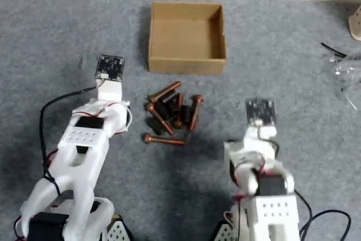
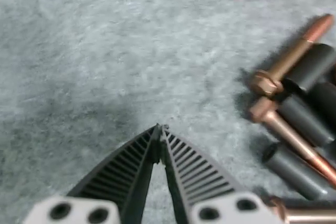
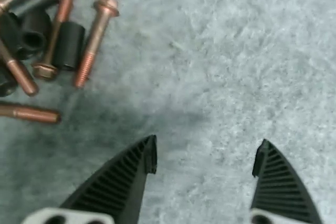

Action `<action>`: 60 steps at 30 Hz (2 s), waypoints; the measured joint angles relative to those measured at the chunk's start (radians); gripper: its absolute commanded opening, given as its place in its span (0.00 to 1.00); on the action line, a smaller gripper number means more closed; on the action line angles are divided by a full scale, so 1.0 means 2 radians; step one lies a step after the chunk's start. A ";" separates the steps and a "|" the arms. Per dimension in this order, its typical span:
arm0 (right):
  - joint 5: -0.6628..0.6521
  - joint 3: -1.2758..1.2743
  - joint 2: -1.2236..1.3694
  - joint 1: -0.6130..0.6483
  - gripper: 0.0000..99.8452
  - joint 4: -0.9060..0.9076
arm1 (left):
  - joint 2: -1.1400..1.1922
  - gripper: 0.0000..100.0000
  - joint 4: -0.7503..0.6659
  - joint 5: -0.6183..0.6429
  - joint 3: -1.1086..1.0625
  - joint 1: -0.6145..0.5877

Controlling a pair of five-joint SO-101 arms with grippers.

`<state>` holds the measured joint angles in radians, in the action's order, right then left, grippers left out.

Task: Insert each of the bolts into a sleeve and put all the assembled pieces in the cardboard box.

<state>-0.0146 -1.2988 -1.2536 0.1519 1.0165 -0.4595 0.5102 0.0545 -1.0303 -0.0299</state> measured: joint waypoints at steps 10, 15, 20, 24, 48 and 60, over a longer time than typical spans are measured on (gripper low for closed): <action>0.085 0.225 0.351 0.084 0.28 -0.008 | 0.000 0.01 0.001 0.000 0.000 -0.009; 0.118 0.317 0.491 0.094 0.28 -0.002 | 0.000 0.01 0.001 0.000 0.000 -0.009; 0.157 0.380 0.552 0.120 0.28 0.014 | 0.005 0.01 0.001 0.000 0.001 -0.009; 0.184 0.411 0.568 0.133 0.28 0.015 | 0.046 0.01 0.001 0.000 0.021 -0.009; 0.285 0.590 0.736 0.153 0.28 0.015 | 0.120 0.01 0.017 0.000 0.081 -0.014; 0.288 0.591 0.796 0.153 0.28 -0.018 | 0.120 0.01 0.017 0.000 0.081 -0.014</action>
<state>0.5608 -0.1174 0.3391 0.4588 0.9812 -0.2186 0.5439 0.0545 -0.8677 -0.0575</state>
